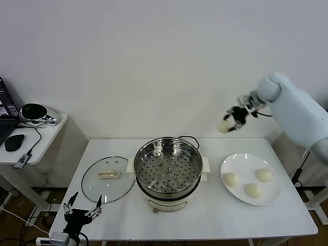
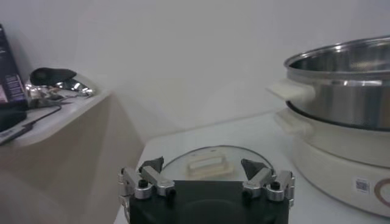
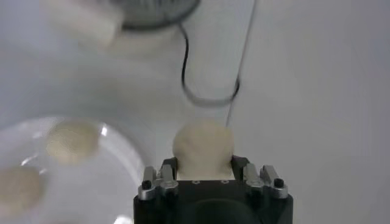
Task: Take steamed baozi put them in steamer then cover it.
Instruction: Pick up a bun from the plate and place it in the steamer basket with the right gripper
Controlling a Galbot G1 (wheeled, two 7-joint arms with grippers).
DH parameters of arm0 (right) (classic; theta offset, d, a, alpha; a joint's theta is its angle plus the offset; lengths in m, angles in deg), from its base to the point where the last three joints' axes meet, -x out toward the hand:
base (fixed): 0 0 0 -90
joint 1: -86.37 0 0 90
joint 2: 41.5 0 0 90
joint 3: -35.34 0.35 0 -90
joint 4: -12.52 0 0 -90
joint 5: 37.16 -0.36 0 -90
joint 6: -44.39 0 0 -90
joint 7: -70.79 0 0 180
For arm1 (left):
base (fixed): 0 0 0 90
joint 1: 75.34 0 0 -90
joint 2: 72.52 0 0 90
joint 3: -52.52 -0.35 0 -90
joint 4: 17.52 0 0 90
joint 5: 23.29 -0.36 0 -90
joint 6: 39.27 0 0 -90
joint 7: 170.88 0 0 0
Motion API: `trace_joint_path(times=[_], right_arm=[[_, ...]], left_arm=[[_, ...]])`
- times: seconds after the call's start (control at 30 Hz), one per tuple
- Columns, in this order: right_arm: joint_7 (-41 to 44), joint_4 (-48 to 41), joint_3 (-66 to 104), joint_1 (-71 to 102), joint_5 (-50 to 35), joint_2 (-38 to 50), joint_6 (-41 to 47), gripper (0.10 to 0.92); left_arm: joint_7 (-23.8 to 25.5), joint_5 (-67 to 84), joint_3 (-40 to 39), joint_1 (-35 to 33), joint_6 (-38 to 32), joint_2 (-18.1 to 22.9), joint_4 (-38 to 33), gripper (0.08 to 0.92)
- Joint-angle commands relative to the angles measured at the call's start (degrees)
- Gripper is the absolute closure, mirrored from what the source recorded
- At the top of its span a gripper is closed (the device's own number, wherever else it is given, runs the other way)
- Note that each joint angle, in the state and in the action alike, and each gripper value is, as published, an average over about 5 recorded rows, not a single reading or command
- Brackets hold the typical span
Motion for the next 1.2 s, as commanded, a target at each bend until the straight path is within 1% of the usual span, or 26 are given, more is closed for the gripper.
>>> trace_joint_path(times=[0.03,0.13,0.23,0.3,0.47,0.63,0.8,0.93,1.0,1.2], right_arm=[[-1.2,-0.2,-6.6,-5.5,-4.0,-11.2,-22.8,0.472],[-6.8,2.8,-6.2,-3.8,4.6,-12.1,-27.8,0.468],[-9.6,6.8,-7.0,-3.1,10.4,-11.9,-28.3,0.466],[-10.5,9.6,-8.1,-3.1,12.7,-11.6,-28.3,0.467],[-10.5,13.7,-10.8,-2.7,14.9,-10.9,-28.3,0.473],[-9.5,16.3,-13.1,-2.1,12.7,-9.5,-28.3,0.474],[-9.2,16.4,-14.1,-1.1,12.7,-9.1,-28.3,0.474],[-9.5,15.2,-13.7,0.1,14.3,-10.3,-28.3,0.471],[-10.1,14.1,-13.1,0.8,15.9,-11.2,-28.3,0.468],[-12.7,10.6,-11.1,3.2,24.0,-13.5,-28.3,0.468]], left_arm=[[-1.0,0.2,0.7,-0.4,0.4,1.7,-1.4,0.177],[-1.0,0.2,0.7,-0.4,0.4,1.9,-1.4,0.177],[-1.1,0.0,0.6,-0.4,0.3,2.1,-0.9,0.177],[-1.2,-0.2,0.5,-0.2,0.2,2.3,-0.3,0.177],[-1.3,-1.0,0.0,0.0,0.2,3.1,-0.1,0.177],[-1.3,-1.0,0.6,-0.9,0.2,2.6,-1.4,0.177],[-1.2,-0.8,0.9,-1.3,0.4,2.4,-2.1,0.177],[-1.1,-0.6,0.4,-1.3,0.4,2.4,-2.1,0.177],[-1.0,-0.6,0.4,-1.3,0.5,2.2,-2.1,0.177],[-1.0,-0.2,0.7,-1.2,0.4,2.0,-1.4,0.177]])
